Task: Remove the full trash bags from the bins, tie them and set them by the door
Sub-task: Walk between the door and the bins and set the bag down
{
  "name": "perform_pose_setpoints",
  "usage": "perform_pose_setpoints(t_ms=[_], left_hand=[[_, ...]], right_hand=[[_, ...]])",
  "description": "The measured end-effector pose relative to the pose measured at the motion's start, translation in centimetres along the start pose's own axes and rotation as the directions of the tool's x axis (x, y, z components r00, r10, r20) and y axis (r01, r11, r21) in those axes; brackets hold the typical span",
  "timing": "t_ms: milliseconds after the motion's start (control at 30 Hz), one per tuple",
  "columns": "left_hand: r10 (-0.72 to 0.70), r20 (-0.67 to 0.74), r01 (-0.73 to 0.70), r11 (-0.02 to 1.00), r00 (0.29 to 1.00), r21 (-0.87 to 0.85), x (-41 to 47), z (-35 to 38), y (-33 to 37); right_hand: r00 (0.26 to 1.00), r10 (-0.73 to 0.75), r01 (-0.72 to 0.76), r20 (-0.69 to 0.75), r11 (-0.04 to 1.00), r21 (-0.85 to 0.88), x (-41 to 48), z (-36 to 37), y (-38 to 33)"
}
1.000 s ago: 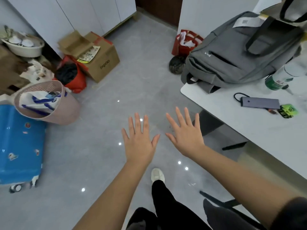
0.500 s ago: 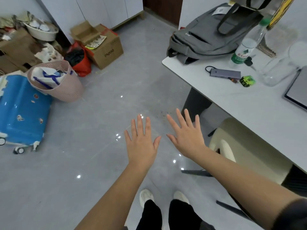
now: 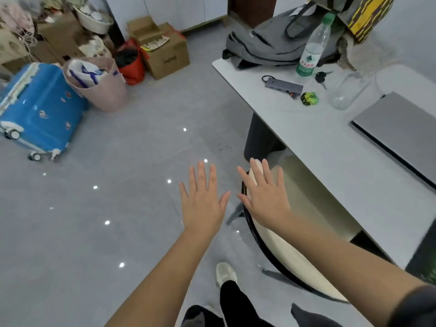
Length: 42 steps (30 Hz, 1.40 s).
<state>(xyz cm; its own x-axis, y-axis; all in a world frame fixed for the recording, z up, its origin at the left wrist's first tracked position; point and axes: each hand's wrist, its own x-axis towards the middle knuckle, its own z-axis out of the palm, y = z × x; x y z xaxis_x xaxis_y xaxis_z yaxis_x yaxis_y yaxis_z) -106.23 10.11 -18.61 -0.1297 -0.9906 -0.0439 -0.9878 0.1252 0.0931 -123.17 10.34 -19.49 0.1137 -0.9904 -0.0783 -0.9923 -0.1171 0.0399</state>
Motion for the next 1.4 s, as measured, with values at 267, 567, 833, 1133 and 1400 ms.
perform_pose_setpoints(t_ms=[267, 567, 833, 1133, 1400], left_hand=[[-0.031, -0.037, 0.032, 0.999, 0.999, 0.007, -12.0, 1.5, 6.8], [-0.048, -0.031, 0.048, 0.999, 0.998, -0.011, -26.3, 1.5, 14.8], [-0.118, -0.042, 0.119, 0.993, 0.992, 0.011, -34.1, 3.1, 23.6], [-0.232, -0.039, 0.231, 0.972, 0.972, -0.032, -42.7, 6.7, 38.7], [-0.191, -0.049, 0.19, 0.981, 0.98, -0.024, -49.2, 9.2, 49.4]], right_hand=[[0.999, -0.031, 0.031, -0.041, 0.999, 0.009, -12.3, 2.0, 3.8], [0.998, -0.051, 0.053, -0.025, 0.997, 0.057, -27.8, 2.2, 8.4], [0.993, -0.116, 0.116, 0.008, 0.993, 0.039, -36.6, 2.8, 15.7], [0.965, -0.261, 0.261, 0.034, 0.965, 0.021, -46.3, 6.0, 27.4], [0.96, -0.278, 0.277, 0.029, 0.96, 0.051, -55.3, 9.0, 36.8]])
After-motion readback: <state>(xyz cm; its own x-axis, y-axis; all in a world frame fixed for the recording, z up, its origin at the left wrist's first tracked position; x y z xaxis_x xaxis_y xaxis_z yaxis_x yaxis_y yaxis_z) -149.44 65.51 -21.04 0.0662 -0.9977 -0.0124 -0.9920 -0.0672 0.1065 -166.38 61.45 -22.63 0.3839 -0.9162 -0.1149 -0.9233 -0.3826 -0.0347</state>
